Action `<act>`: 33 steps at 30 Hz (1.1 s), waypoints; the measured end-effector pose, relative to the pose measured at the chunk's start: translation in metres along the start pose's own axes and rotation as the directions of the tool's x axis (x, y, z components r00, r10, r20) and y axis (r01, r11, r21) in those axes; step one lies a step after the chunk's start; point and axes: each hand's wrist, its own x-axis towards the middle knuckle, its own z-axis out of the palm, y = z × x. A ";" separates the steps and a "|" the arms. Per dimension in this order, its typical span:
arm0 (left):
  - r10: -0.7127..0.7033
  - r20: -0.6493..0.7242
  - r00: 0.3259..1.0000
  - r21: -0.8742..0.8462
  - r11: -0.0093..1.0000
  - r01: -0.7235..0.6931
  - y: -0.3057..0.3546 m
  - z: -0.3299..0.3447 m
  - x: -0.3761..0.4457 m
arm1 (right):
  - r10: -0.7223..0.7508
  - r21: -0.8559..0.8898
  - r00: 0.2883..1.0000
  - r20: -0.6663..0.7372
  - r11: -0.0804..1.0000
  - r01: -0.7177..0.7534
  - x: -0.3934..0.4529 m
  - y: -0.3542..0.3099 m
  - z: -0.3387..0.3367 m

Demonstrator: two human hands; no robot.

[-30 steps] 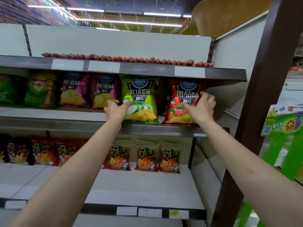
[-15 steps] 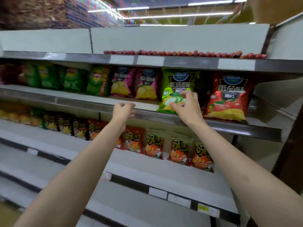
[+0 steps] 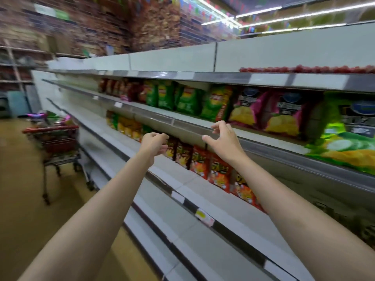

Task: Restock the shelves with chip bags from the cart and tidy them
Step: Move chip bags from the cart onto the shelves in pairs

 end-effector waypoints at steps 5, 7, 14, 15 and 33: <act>-0.033 -0.107 0.994 0.037 0.999 0.037 -0.019 -0.091 0.047 | -0.056 0.067 0.993 0.101 0.997 0.050 0.044 -0.049 0.092; -0.053 -0.168 0.984 0.005 0.999 0.054 -0.027 -0.129 0.071 | -0.088 0.081 0.987 0.131 0.994 0.078 0.062 -0.069 0.131; -0.133 -0.336 0.932 -0.145 0.986 0.088 -0.053 -0.261 0.139 | -0.140 0.149 0.959 0.247 0.983 0.106 0.119 -0.146 0.267; -0.139 -0.353 0.925 -0.145 0.985 0.093 -0.056 -0.278 0.145 | -0.149 0.161 0.955 0.256 0.981 0.110 0.125 -0.155 0.285; -0.227 -0.672 0.705 -0.233 0.968 0.089 -0.098 -0.490 0.252 | -0.270 0.331 0.858 0.437 0.935 0.126 0.223 -0.280 0.558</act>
